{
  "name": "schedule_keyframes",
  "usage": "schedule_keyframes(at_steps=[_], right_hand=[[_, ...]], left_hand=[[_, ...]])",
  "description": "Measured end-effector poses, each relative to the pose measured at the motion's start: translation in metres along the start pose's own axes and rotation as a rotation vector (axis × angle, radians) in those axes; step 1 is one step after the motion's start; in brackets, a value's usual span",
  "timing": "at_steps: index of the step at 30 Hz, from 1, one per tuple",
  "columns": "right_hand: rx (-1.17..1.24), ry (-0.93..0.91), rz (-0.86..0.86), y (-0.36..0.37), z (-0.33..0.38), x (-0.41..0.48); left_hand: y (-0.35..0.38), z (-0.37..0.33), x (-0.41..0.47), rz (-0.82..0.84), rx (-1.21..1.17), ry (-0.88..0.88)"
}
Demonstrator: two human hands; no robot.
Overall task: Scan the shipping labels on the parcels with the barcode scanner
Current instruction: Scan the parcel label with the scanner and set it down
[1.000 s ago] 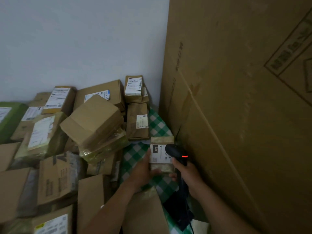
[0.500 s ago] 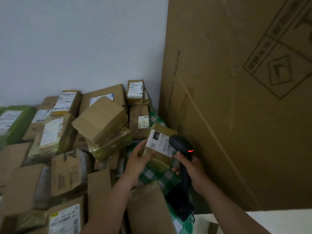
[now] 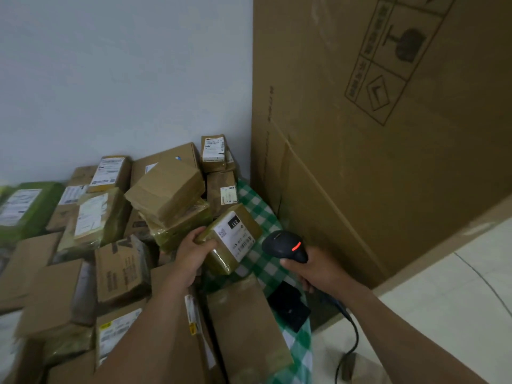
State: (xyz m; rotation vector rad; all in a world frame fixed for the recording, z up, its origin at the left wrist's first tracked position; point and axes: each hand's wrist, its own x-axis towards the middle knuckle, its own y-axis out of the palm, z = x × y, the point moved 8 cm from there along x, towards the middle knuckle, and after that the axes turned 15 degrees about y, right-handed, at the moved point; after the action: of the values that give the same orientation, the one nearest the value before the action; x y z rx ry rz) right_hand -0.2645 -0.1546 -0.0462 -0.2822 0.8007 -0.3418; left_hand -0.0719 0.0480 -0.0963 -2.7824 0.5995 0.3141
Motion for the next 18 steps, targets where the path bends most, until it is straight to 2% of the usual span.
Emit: schedule_keyframes(at_steps=[4,18], right_hand=[[-0.065,0.012,0.019,-0.001,-0.004,-0.009],[-0.063,0.003,0.065,-0.002,0.001,-0.016]], left_hand=[[-0.003,-0.001,0.001,0.010,0.017,0.006],[-0.006,0.001,-0.001,0.008,0.003,0.026]])
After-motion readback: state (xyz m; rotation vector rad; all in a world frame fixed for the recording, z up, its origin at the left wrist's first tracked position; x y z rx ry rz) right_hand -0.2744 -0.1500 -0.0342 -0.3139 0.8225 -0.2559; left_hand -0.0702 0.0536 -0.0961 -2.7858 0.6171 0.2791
